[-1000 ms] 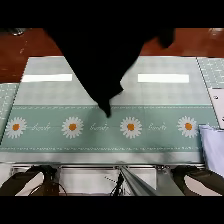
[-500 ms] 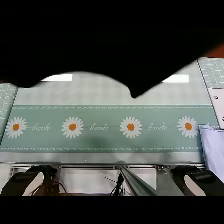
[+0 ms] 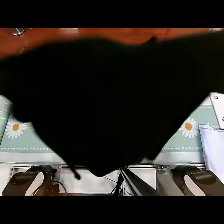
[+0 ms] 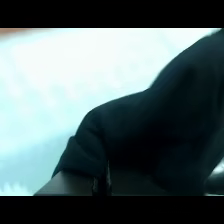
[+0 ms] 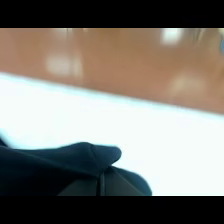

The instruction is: Fold the shirts.

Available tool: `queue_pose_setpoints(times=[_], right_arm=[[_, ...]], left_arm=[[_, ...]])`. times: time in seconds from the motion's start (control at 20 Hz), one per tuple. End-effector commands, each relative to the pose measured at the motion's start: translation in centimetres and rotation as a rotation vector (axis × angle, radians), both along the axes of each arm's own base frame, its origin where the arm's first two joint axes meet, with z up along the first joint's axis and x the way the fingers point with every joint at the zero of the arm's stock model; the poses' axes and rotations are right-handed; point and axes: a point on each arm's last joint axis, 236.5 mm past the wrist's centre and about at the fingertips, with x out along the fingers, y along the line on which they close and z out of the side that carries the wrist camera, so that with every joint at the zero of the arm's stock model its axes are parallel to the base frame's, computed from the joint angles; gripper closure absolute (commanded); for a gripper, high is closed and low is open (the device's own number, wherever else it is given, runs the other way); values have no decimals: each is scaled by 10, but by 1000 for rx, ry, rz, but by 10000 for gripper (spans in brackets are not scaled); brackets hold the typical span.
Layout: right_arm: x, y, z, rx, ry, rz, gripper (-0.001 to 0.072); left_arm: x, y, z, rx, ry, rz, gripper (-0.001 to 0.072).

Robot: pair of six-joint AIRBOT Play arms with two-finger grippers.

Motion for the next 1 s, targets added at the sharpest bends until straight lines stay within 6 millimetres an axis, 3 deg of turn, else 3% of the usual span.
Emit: queue_pose_setpoints(times=[0.0,0.15,0.3,0.4,0.55,0.6,0.65,0.7,0.85,0.95], right_arm=[[54,13,-100,9,256,10,695],[111,41,-158,88,381,54,694],[167,66,-211,203,450,62,694],[190,83,-246,297,519,52,694],[207,96,-285,389,602,42,692],[210,93,-291,422,621,29,586],[211,88,-292,455,636,17,254],[210,77,-289,477,645,12,93],[184,13,-271,440,713,19,93],[141,-51,-271,337,784,-26,93]], left_arm=[[43,7,-108,-78,232,97,682],[80,13,-182,-107,333,178,682],[116,14,-230,-88,370,221,682],[134,14,-264,-80,432,251,682],[135,12,-312,-68,570,252,676],[135,14,-321,-69,604,258,587],[136,17,-323,-75,620,267,301],[140,25,-318,-78,620,276,15],[151,72,-282,-116,616,320,3],[146,108,-270,-134,625,346,3]])
